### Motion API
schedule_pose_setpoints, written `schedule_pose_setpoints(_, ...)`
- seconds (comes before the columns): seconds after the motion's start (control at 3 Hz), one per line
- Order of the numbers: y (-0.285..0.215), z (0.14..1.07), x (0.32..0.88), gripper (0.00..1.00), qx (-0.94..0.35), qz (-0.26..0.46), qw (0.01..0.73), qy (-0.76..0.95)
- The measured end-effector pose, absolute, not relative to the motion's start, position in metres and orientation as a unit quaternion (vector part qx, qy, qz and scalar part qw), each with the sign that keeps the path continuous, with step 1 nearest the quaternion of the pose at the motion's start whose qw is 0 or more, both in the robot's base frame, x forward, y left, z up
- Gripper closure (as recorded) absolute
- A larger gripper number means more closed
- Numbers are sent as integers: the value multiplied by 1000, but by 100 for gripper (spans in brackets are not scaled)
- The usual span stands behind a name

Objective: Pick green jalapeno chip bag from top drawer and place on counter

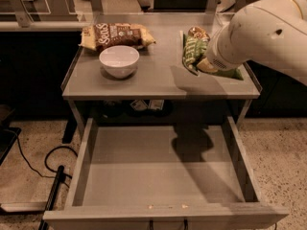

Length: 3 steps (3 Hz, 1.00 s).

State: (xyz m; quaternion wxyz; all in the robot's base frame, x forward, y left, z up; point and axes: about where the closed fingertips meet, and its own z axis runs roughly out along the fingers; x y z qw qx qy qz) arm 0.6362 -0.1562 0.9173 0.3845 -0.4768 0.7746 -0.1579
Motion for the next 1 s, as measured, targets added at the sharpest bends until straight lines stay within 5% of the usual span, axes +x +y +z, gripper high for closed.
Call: schedule_pose_setpoints(1.0,-135,896,701,100,-462,-84,413,780)
